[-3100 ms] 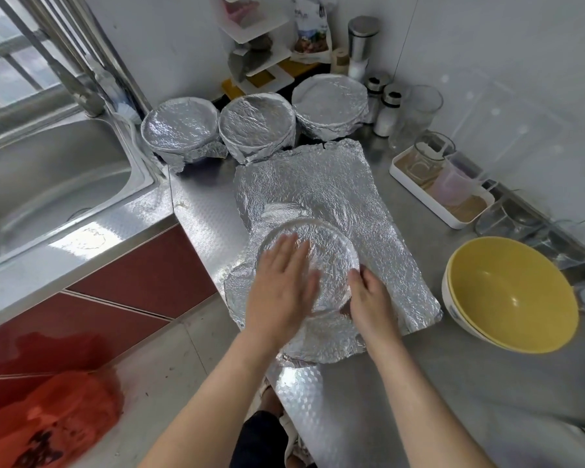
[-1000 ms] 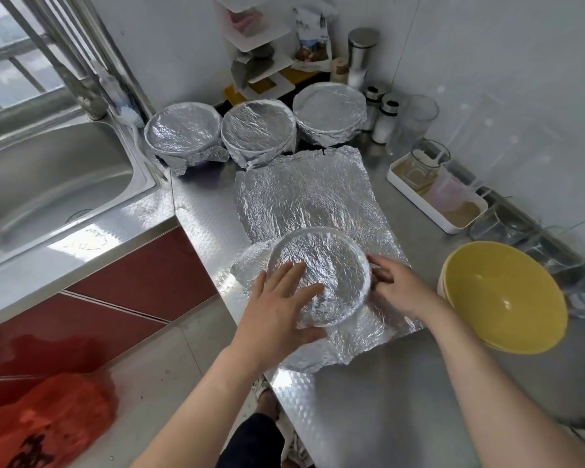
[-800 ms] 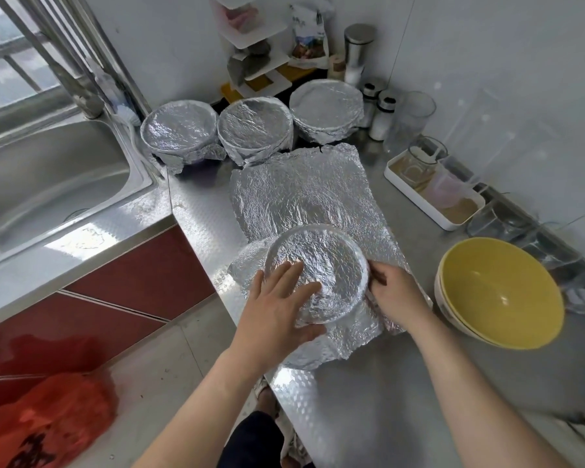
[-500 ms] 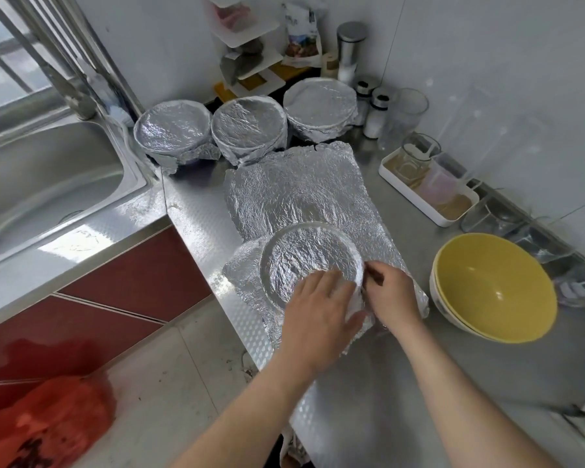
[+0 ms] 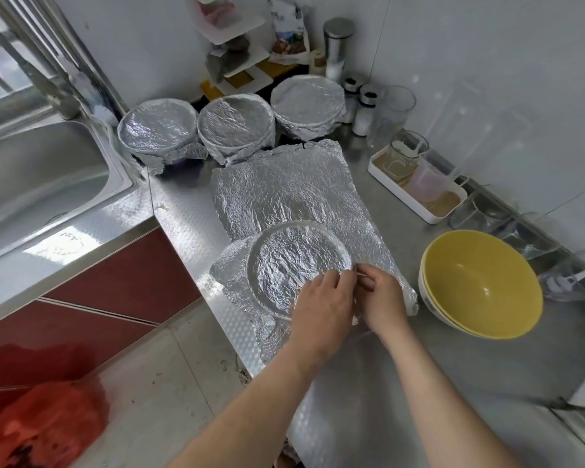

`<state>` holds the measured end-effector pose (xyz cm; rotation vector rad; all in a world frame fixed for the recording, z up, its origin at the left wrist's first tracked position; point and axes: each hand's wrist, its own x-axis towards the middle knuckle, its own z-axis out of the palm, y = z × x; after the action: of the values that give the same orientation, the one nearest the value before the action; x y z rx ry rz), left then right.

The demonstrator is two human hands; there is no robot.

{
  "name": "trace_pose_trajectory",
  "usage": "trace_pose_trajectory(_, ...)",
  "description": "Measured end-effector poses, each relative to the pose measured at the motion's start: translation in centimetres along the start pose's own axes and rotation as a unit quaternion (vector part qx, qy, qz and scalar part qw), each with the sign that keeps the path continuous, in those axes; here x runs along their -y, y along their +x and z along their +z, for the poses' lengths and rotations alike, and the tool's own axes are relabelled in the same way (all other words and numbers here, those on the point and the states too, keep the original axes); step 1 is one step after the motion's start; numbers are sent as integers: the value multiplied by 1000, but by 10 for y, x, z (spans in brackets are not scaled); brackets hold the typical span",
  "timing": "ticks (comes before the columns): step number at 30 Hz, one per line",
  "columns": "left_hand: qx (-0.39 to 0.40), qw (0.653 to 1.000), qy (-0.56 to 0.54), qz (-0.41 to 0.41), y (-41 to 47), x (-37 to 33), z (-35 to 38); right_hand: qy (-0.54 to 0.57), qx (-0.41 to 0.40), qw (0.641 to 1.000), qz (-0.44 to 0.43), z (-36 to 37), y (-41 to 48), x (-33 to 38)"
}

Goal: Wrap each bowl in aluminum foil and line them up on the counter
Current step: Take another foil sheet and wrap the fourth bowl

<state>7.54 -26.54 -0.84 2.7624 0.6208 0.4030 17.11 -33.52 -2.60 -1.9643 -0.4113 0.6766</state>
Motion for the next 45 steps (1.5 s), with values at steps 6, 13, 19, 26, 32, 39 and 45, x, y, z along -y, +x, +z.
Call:
trace_pose_trajectory(6, 65, 996, -59, -25, 6, 0, -4, 244, 34, 964, 97, 5, -16, 13)
trace_pose_trajectory(13, 35, 991, -130, 4, 14, 11, -23, 268, -64, 953, 124, 28, -29, 17)
trace_pose_trajectory(19, -58, 983, -124, -124, 31, 76, -53, 203, -53, 974, 80, 21, -20, 31)
trace_pose_trajectory(26, -19, 982, -110, -154, 32, 100, -42, 19, -20, 999, 45, 37, -17, 36)
trace_pose_trajectory(32, -70, 970, -141, -183, 26, 96, -32, 138, -102, 981, 94, 58, -20, 38)
trace_pose_trajectory(39, -76, 969, -136, -189, 25, 97, -28, 198, -116, 966, 116, 64, -22, 44)
trace_pose_trajectory(45, -66, 964, -141, -214, 23, 94, -30, 205, -127, 964, 109, 49, -10, 48)
